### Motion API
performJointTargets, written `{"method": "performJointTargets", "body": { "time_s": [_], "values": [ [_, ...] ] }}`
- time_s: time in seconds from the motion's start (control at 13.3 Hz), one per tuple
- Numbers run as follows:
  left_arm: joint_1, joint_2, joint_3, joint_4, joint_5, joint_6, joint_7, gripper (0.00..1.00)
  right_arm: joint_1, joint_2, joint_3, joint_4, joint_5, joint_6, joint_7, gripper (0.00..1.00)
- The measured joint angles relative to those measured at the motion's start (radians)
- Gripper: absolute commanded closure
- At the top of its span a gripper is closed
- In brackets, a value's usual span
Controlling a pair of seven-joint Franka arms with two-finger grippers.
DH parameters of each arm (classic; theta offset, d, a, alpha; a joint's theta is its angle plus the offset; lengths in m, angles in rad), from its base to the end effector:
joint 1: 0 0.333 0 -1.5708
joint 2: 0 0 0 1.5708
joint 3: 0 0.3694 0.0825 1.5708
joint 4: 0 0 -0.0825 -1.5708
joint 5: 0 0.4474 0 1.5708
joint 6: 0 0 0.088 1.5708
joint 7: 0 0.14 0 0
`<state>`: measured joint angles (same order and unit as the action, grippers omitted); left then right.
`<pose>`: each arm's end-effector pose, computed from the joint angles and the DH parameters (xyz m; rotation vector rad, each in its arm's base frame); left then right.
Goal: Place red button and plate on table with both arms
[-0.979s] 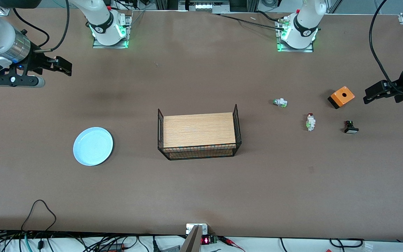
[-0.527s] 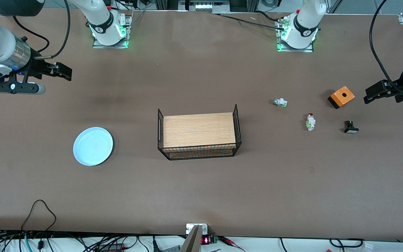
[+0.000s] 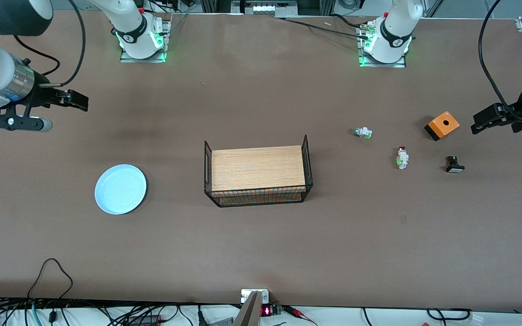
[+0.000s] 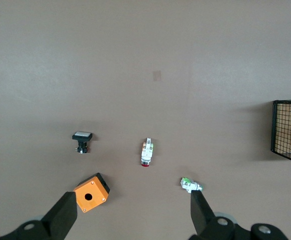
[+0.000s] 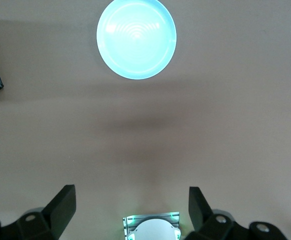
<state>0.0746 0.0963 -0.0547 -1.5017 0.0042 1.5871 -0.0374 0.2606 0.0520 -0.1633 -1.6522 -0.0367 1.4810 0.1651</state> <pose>0.6534 0.0153 0.6222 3.1393 0.0902 -0.0169 0.6081 0.0560 0.5644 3.0484 -0.1033 -0.3288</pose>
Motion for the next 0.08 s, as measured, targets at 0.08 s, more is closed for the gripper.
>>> {"method": "performJointTargets", "body": {
  "time_s": [0.08],
  "values": [
    [0.000, 0.000, 0.000, 0.000, 0.000, 0.000, 0.000, 0.00, 0.002, 0.003, 0.001, 0.006, 0.001, -0.001, 0.000, 0.00]
  ]
}}
